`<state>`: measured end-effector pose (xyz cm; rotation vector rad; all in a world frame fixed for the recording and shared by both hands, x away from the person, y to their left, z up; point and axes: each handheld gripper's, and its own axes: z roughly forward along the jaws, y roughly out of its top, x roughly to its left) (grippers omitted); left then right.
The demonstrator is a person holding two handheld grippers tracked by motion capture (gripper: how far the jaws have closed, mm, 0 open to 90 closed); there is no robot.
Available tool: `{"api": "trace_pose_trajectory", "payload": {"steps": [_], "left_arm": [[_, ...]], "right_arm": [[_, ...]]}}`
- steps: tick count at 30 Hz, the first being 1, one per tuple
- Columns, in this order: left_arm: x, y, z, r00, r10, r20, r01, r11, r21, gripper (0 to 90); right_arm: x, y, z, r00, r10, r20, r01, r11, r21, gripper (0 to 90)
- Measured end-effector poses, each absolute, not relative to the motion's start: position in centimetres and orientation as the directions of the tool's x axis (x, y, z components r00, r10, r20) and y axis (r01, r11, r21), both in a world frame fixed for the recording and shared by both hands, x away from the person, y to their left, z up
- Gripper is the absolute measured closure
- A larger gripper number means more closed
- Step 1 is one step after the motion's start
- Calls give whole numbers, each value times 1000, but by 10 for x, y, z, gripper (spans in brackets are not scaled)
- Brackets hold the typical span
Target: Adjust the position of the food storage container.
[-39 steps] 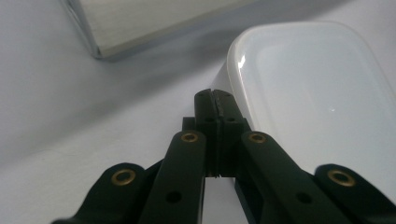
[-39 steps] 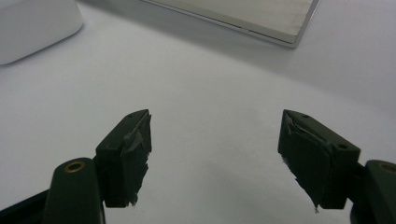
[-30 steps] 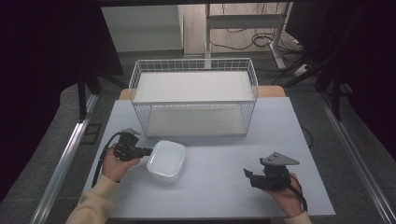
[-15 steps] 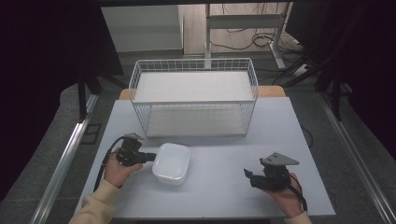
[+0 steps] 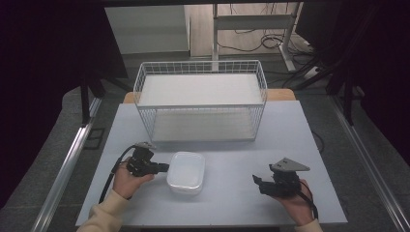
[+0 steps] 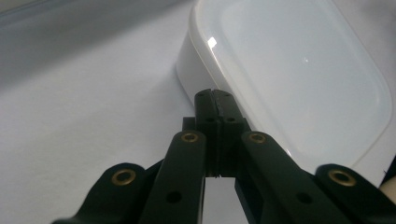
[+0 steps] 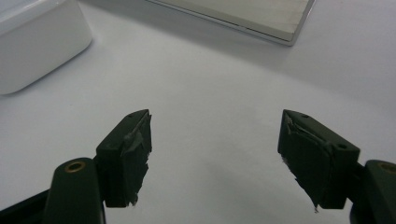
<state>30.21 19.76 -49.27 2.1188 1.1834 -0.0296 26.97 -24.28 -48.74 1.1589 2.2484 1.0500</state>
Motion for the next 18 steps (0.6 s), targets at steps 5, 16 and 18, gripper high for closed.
{"api": "trace_pose_trajectory", "payload": {"steps": [5, 16, 18], "left_arm": [[296, 188, -493, 607, 716, -345, 746, -364, 558, 897], [290, 162, -492, 650, 664, -369, 726, -398, 562, 897], [288, 159, -492, 655, 658, -372, 722, -402, 563, 897]], "right_arm": [[269, -242, -487, -576, 817, -7, 518, 372, 770, 256], [269, -242, -488, -578, 816, -9, 518, 375, 769, 256], [269, -242, -488, -577, 817, -8, 518, 374, 770, 257]]}}
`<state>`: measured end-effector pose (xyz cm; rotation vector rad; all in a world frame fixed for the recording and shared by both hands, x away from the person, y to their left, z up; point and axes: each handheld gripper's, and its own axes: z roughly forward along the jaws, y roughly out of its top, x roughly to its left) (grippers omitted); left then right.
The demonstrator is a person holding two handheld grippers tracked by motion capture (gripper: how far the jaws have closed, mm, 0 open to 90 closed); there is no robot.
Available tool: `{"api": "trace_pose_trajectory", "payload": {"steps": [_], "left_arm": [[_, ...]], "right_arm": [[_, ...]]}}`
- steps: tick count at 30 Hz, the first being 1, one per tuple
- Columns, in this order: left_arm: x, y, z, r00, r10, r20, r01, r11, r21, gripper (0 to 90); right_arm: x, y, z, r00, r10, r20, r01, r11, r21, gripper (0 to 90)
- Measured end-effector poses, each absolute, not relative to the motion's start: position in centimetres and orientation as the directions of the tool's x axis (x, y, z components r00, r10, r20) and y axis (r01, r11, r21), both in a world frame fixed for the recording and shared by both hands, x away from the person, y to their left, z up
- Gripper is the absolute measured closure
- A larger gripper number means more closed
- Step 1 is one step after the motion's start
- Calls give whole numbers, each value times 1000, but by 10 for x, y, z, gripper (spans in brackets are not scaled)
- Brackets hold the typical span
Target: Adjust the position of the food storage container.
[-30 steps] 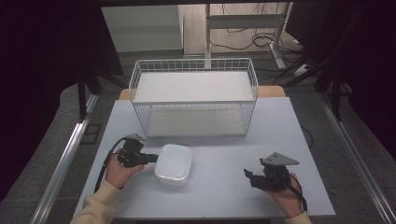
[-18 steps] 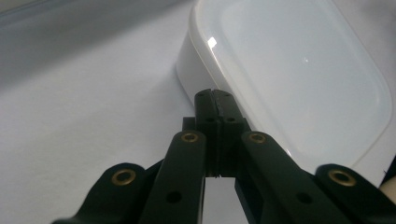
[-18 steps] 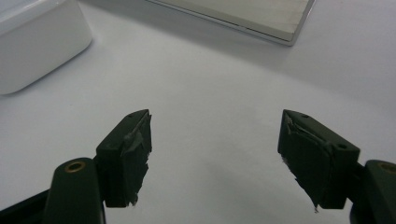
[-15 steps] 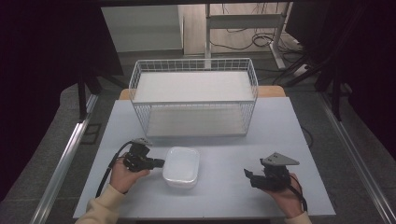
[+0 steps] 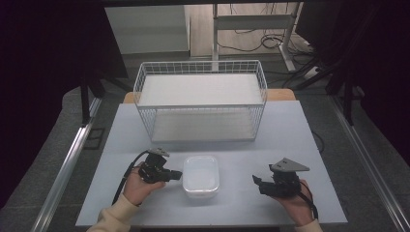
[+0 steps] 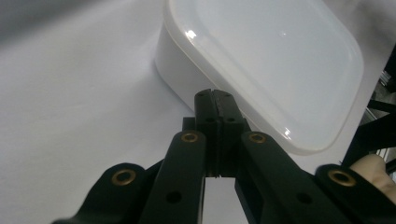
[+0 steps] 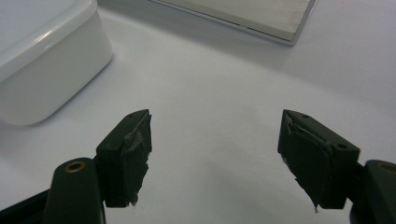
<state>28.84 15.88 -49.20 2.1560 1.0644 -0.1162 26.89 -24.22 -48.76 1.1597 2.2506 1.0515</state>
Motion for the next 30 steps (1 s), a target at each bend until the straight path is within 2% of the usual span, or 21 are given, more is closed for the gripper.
{"api": "trace_pose_trajectory", "payload": {"steps": [9, 17, 21, 24, 30], "left_arm": [[283, 154, -491, 665, 658, -353, 707, -401, 583, 896], [274, 181, -482, 614, 708, -350, 705, -291, 647, 886], [267, 191, -479, 584, 735, -344, 694, -233, 682, 749], [262, 194, -475, 562, 751, -346, 688, -191, 700, 600], [259, 193, -471, 538, 766, -351, 692, -163, 704, 418]], "right_arm": [[268, -243, -486, -574, 819, -7, 516, 368, 773, 256], [267, -241, -483, -582, 813, 0, 504, 360, 785, 256], [267, -240, -483, -592, 806, 1, 497, 364, 788, 256], [266, -240, -482, -600, 800, 14, 495, 357, 792, 256], [265, -240, -480, -611, 791, 31, 474, 334, 815, 226]]}}
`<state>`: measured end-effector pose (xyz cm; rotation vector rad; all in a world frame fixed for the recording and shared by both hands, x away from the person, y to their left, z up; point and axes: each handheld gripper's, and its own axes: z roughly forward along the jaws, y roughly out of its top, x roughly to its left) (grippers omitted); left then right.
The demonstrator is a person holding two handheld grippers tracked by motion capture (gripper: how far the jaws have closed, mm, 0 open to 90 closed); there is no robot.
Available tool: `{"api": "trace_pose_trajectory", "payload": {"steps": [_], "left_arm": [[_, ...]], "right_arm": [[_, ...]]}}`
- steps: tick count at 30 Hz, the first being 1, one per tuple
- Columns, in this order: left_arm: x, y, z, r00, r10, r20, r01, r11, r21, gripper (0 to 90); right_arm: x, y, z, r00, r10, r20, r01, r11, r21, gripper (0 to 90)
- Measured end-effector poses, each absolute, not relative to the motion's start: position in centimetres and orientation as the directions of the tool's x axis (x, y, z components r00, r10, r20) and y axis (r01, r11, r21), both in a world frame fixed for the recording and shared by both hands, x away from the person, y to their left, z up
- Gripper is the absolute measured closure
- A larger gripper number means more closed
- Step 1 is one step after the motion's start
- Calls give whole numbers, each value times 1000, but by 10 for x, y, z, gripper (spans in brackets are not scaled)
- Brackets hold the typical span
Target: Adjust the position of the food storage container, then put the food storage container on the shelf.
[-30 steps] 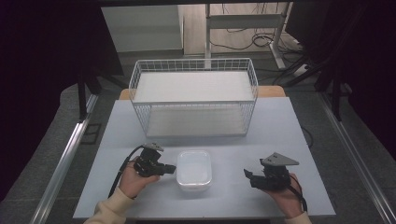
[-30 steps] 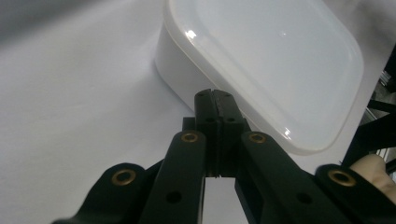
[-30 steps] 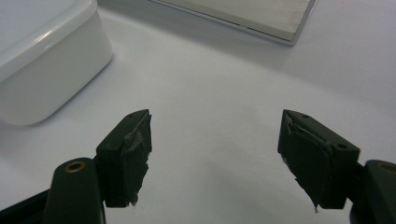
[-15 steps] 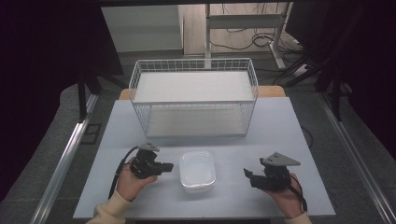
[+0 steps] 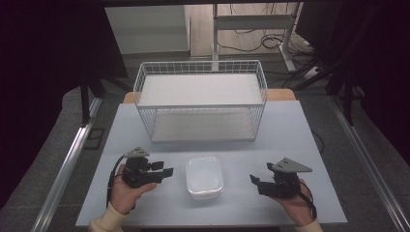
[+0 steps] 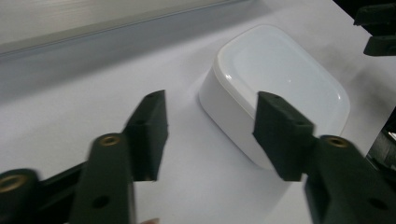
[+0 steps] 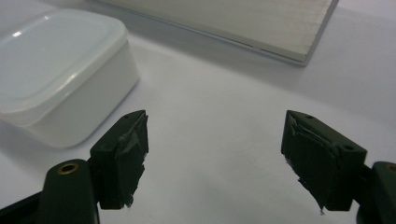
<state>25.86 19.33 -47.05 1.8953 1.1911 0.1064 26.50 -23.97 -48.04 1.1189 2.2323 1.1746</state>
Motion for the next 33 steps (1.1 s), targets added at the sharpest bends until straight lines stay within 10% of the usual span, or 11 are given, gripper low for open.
{"api": "trace_pose_trajectory", "payload": {"steps": [33], "left_arm": [[272, 170, -478, 501, 719, -482, 756, -94, 648, 325]], "right_arm": [[303, -157, -463, -652, 697, 299, 631, 279, 724, 220]]}}
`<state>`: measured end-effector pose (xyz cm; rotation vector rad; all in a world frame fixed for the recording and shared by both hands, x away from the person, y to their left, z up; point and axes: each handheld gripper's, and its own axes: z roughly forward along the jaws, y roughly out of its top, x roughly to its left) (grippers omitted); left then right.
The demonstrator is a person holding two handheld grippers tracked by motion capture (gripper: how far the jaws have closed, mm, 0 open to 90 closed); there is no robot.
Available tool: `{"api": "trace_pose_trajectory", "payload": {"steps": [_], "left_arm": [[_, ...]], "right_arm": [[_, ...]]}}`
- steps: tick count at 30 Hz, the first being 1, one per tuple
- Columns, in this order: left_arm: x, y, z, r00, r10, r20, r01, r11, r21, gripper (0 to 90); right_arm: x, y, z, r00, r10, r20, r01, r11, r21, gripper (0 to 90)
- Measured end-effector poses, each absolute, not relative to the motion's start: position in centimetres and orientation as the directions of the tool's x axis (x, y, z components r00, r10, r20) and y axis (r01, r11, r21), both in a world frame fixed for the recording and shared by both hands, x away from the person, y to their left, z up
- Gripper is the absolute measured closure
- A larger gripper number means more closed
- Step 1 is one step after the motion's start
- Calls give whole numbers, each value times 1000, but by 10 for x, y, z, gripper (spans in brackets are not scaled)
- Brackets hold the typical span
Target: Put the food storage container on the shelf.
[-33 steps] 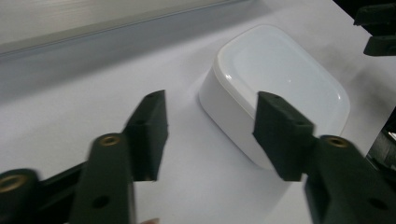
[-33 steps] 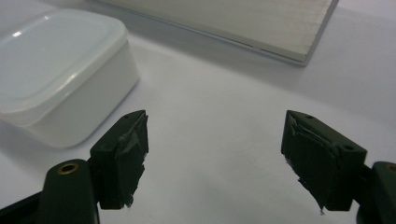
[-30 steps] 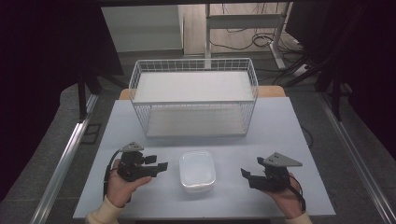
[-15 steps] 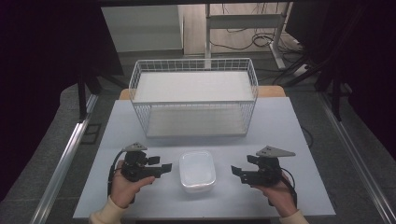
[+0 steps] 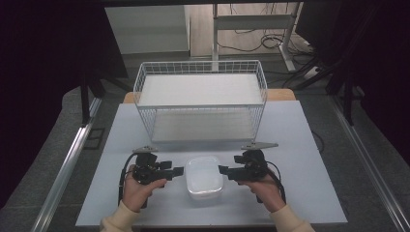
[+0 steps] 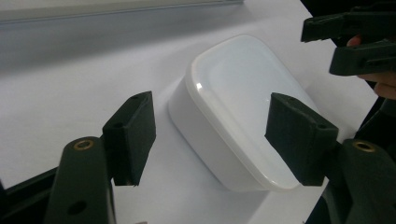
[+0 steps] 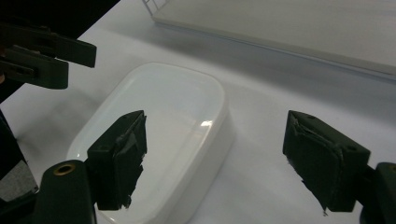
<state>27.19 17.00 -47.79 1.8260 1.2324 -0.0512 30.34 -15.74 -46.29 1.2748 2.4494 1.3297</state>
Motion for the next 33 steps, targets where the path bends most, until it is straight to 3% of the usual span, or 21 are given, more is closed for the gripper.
{"api": "trace_pose_trajectory", "payload": {"steps": [17, 28, 33], "left_arm": [[275, 160, -498, 447, 661, -602, 834, -64, 548, 340], [276, 150, -512, 406, 602, -687, 876, -42, 481, 468], [274, 153, -509, 405, 612, -679, 864, -12, 504, 600]], "right_arm": [[298, -144, -488, -641, 661, 391, 699, 291, 653, 290], [298, -141, -495, -616, 640, 459, 739, 267, 619, 396], [296, -147, -492, -580, 658, 479, 758, 222, 613, 530]]}}
